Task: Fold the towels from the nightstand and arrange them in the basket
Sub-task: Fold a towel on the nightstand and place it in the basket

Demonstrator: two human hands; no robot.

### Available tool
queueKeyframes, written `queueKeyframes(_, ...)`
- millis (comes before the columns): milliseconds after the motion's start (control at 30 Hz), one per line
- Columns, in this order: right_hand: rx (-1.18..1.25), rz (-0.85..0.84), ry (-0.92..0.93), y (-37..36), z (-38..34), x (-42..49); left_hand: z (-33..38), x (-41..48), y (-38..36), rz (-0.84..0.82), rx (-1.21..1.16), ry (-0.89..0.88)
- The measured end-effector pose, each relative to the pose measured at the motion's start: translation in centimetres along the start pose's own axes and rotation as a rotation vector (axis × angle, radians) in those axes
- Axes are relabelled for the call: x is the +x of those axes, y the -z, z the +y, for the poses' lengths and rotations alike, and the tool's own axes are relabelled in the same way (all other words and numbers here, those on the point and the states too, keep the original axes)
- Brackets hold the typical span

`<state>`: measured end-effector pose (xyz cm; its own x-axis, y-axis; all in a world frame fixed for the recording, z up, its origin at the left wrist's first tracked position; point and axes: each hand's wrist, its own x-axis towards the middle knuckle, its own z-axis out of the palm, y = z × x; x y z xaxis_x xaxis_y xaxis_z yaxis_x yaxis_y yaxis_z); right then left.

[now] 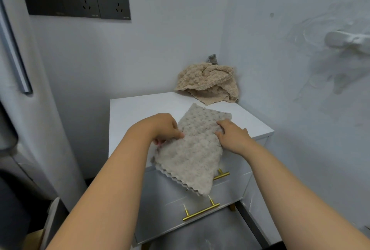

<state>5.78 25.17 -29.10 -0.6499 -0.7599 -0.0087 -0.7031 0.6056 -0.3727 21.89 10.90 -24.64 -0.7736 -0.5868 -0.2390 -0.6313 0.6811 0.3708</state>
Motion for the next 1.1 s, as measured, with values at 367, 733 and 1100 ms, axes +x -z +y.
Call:
queueKeyframes(367, 0.077, -0.233, 0.168, 1.6, -0.1, 0.5, -0.1, 3.3, -2.6, 0.21, 0.165, -0.279)
queueKeyframes(733, 0.553, -0.007, -0.044, 0.2, -0.1, 5.3, -1.9, 6.2, -3.4, 0.1, 0.209, -0.109)
queueKeyframes(1100, 0.779, 0.13, -0.072, -0.6, -0.5, 9.5, -3.1, 9.4, -3.2, 0.256, 0.055, -0.156)
